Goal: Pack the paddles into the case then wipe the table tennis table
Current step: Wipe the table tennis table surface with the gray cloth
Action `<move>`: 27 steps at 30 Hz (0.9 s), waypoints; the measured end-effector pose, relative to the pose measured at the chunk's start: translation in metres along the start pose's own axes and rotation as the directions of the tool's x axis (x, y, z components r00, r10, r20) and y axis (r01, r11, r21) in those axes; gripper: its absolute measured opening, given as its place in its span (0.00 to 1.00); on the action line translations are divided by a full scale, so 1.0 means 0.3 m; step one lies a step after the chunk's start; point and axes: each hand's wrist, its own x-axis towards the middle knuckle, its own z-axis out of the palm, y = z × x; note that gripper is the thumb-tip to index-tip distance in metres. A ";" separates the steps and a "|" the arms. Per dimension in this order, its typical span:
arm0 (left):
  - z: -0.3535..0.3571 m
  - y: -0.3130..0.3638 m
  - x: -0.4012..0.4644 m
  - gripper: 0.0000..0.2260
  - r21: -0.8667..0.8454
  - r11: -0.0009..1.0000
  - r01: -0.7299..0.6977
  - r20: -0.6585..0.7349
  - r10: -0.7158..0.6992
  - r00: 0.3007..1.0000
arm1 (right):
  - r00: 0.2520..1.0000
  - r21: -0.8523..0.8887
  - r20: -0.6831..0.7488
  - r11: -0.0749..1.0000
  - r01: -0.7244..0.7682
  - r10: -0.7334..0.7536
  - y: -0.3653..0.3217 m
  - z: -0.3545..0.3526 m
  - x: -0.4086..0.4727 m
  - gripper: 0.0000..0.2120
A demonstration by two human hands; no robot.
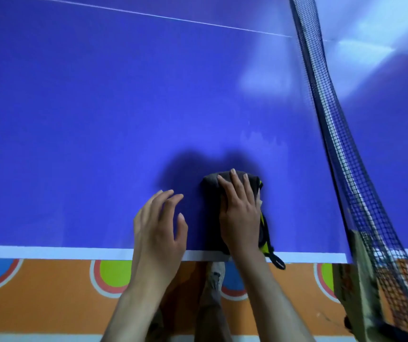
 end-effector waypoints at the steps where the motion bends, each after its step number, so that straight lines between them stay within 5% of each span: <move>1: 0.013 0.006 0.010 0.17 -0.006 1.000 0.008 0.000 -0.008 1.000 | 1.000 0.001 -0.009 1.000 -0.008 0.008 0.008 -0.003 0.059 0.19; 16: 0.223 0.179 0.278 0.17 -0.128 0.980 0.155 -0.149 -0.174 0.973 | 0.998 0.041 -0.064 0.999 0.032 -0.029 0.123 0.015 0.776 0.18; 27: 0.182 0.244 0.183 0.16 -0.105 0.990 0.093 -0.062 -0.100 0.993 | 0.999 0.093 -0.035 0.995 0.024 -0.021 0.134 -0.029 0.594 0.19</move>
